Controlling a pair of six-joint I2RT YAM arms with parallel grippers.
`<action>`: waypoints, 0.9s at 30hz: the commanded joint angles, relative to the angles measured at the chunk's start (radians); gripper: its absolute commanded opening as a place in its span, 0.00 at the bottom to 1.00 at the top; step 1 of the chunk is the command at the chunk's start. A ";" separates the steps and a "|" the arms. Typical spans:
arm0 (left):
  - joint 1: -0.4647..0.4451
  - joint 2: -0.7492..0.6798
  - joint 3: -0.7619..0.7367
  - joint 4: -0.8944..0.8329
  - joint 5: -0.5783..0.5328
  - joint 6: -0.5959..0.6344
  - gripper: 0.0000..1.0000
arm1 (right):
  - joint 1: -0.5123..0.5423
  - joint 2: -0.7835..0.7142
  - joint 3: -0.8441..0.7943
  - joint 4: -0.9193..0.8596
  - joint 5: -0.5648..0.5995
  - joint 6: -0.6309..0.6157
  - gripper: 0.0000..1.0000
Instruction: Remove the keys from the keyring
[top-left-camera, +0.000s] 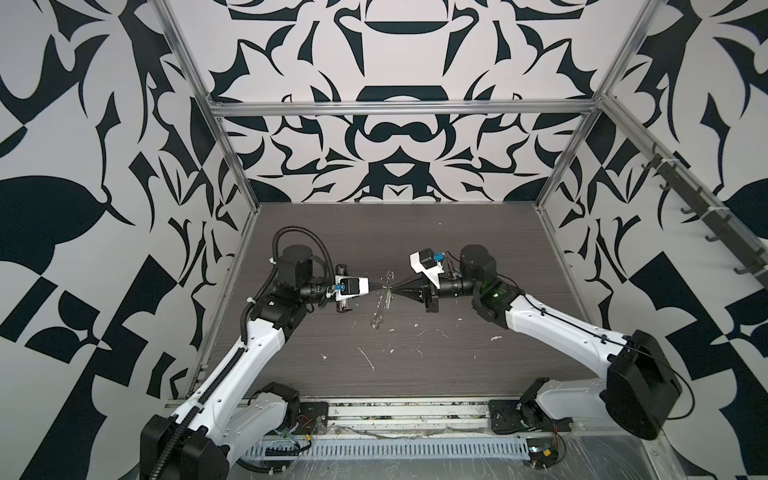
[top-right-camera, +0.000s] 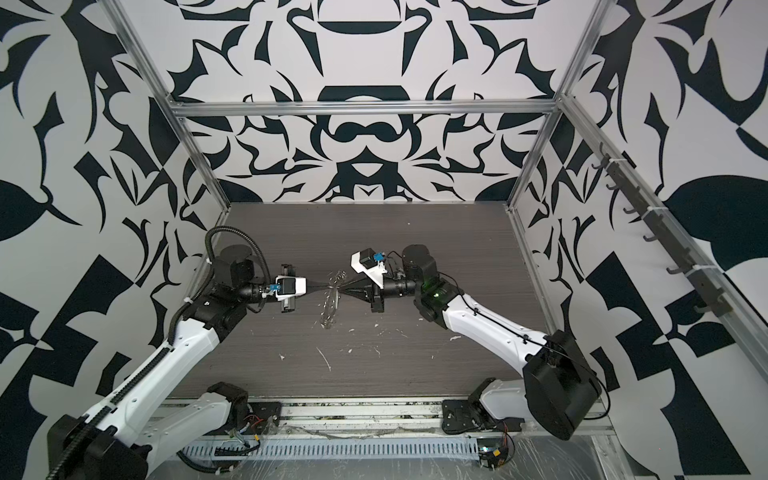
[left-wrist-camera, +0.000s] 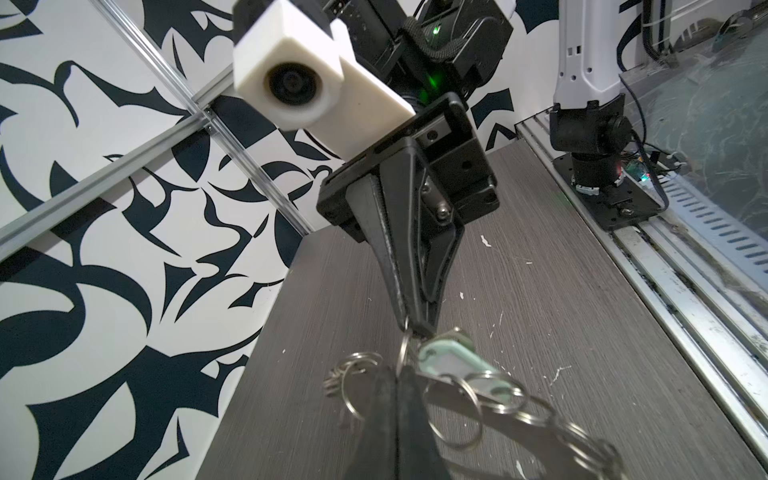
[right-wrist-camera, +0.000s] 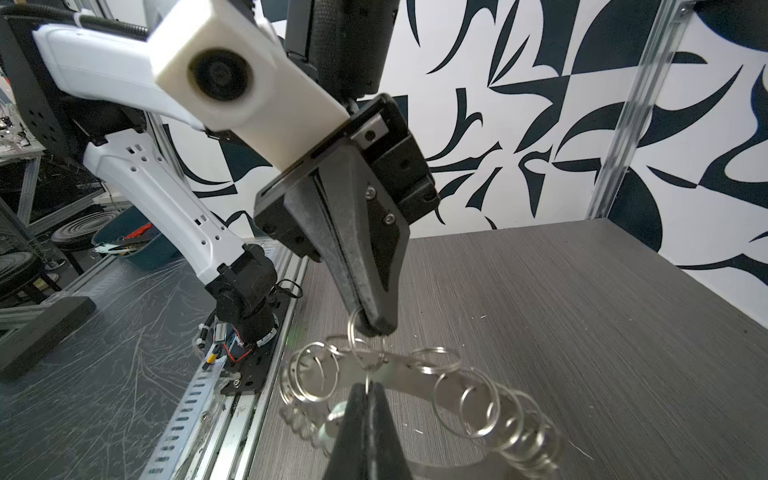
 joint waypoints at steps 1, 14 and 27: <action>0.009 -0.016 0.066 -0.042 -0.054 -0.025 0.00 | 0.008 -0.036 0.024 -0.023 0.002 -0.023 0.00; -0.005 -0.018 0.100 -0.049 -0.180 -0.202 0.00 | 0.012 -0.042 0.043 0.036 0.024 -0.015 0.00; -0.016 0.027 0.177 -0.136 -0.253 -0.323 0.00 | 0.035 -0.050 0.062 0.024 0.033 -0.105 0.00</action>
